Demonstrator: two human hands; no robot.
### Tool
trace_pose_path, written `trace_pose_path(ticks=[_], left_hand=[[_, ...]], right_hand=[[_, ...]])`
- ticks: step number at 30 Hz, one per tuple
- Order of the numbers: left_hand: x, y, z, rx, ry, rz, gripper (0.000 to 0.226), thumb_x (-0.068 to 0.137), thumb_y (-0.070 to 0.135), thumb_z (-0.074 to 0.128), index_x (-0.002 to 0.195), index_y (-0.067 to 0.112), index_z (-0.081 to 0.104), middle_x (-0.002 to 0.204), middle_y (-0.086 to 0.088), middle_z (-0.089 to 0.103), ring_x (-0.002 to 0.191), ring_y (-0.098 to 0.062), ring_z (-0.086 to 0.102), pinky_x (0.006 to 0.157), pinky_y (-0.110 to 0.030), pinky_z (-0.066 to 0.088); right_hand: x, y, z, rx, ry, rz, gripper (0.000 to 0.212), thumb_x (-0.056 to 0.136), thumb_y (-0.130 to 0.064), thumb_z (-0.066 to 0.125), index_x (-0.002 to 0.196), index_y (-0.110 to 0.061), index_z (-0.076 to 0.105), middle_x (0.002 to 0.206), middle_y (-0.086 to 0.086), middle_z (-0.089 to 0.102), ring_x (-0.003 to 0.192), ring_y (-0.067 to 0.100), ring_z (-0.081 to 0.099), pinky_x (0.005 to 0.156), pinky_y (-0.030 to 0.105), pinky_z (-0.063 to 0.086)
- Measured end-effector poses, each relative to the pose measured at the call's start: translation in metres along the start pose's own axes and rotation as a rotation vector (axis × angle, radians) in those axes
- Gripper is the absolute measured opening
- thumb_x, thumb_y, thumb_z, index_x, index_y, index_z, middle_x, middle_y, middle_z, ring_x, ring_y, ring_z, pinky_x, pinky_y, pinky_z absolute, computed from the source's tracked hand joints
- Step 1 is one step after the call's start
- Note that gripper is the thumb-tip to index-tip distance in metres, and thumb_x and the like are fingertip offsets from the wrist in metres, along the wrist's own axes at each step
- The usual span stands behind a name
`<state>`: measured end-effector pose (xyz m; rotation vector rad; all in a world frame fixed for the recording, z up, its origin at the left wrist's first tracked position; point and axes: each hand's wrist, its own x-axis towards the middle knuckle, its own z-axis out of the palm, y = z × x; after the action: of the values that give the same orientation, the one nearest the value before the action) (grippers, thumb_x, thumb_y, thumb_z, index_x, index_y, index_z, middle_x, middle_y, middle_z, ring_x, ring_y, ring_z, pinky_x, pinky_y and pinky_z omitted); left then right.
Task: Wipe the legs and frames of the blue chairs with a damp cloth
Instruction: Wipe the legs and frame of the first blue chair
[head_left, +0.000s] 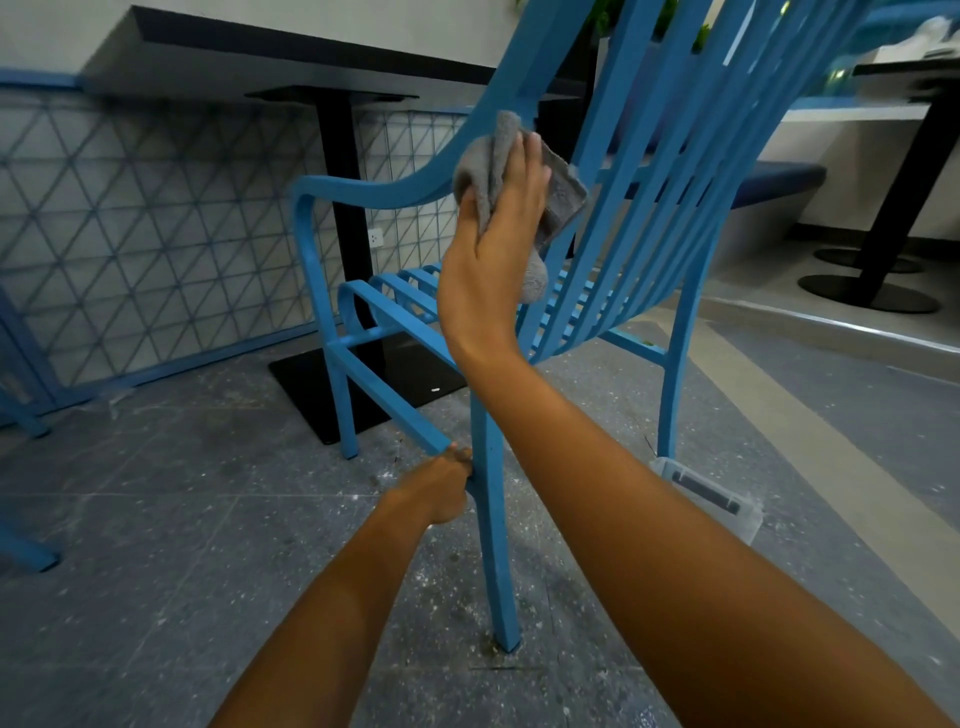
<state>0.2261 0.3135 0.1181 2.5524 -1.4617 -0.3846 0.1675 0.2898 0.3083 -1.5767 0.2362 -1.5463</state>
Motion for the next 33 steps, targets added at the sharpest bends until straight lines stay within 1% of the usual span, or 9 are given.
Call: trace_pose_path(ticks=[4,11,13,15,18,20,22,29,33], left_hand=[[0.001,-0.004,0.001,-0.005,0.007,0.022,0.025,0.094,0.001,0.036,0.115,0.001,0.05,0.117,-0.015,0.053,0.106,-0.034,0.056,0.094,-0.043,0.048],[0.004,-0.005,0.005,-0.002,0.027,0.022,0.019,0.094,0.004,0.038,0.105,-0.005,0.051,0.1,-0.018,0.052,0.099,-0.038,0.058,0.087,-0.045,0.047],[0.003,-0.004,0.004,0.016,0.017,0.027,0.021,0.093,0.003,0.039,0.111,0.0,0.051,0.111,-0.015,0.053,0.103,-0.033,0.057,0.09,-0.042,0.047],[0.003,-0.004,0.004,0.03,0.01,0.038,0.028,0.093,0.003,0.039,0.12,0.003,0.048,0.123,-0.012,0.05,0.108,-0.03,0.054,0.095,-0.039,0.046],[0.005,-0.006,0.005,0.039,0.021,0.059,0.036,0.092,0.003,0.04,0.128,0.005,0.045,0.132,-0.013,0.046,0.113,-0.029,0.052,0.099,-0.04,0.045],[0.005,-0.006,0.004,0.048,0.011,0.052,0.038,0.093,0.003,0.039,0.131,0.006,0.043,0.134,-0.013,0.044,0.114,-0.03,0.052,0.099,-0.039,0.045],[0.004,-0.006,0.004,0.055,0.012,0.048,0.039,0.093,0.004,0.039,0.132,0.006,0.041,0.134,-0.013,0.044,0.114,-0.03,0.052,0.099,-0.039,0.045],[0.005,-0.008,0.005,0.044,0.021,0.059,0.038,0.093,0.002,0.036,0.13,0.006,0.042,0.133,-0.013,0.045,0.114,-0.03,0.051,0.096,-0.041,0.046],[0.005,-0.009,0.006,0.025,0.023,0.069,0.039,0.093,0.001,0.037,0.131,0.006,0.043,0.135,-0.012,0.044,0.116,-0.029,0.05,0.097,-0.038,0.045]], right_hand=[[-0.003,0.009,0.001,-0.132,-0.018,-0.051,0.064,0.09,0.01,0.036,0.146,-0.009,0.012,0.157,0.007,0.005,0.144,0.027,-0.007,0.117,0.056,0.001],[-0.023,0.03,-0.008,-0.205,-0.093,-0.111,0.081,0.073,0.029,0.032,0.144,-0.008,0.019,0.157,0.008,0.009,0.145,0.025,-0.003,0.115,0.056,0.017],[-0.028,0.041,-0.015,-0.193,-0.124,-0.129,0.08,0.072,0.03,0.031,0.143,-0.006,0.022,0.156,0.011,0.012,0.145,0.025,0.0,0.116,0.053,0.018],[-0.033,0.048,-0.022,-0.188,-0.133,-0.132,0.076,0.073,0.03,0.031,0.141,-0.004,0.027,0.155,0.012,0.018,0.145,0.025,0.005,0.119,0.043,0.014],[-0.032,0.047,-0.03,-0.169,-0.115,-0.129,0.071,0.073,0.029,0.032,0.137,-0.001,0.035,0.151,0.014,0.027,0.144,0.026,0.014,0.114,0.013,0.009],[-0.026,0.041,-0.031,-0.138,-0.099,-0.147,0.069,0.073,0.028,0.033,0.136,0.0,0.036,0.151,0.016,0.027,0.143,0.029,0.016,0.11,0.006,0.011],[-0.017,0.037,-0.028,-0.132,-0.105,-0.155,0.068,0.075,0.028,0.033,0.137,0.0,0.034,0.153,0.017,0.021,0.144,0.029,0.011,0.112,0.011,0.009],[-0.019,0.051,-0.025,-0.292,-0.204,-0.219,0.072,0.079,0.026,0.035,0.143,-0.005,0.023,0.156,0.018,0.008,0.145,0.031,-0.002,0.117,0.054,0.012],[-0.03,0.06,-0.034,-0.302,-0.245,-0.205,0.071,0.078,0.028,0.036,0.142,-0.003,0.027,0.155,0.018,0.011,0.145,0.03,0.002,0.116,0.019,0.005]])
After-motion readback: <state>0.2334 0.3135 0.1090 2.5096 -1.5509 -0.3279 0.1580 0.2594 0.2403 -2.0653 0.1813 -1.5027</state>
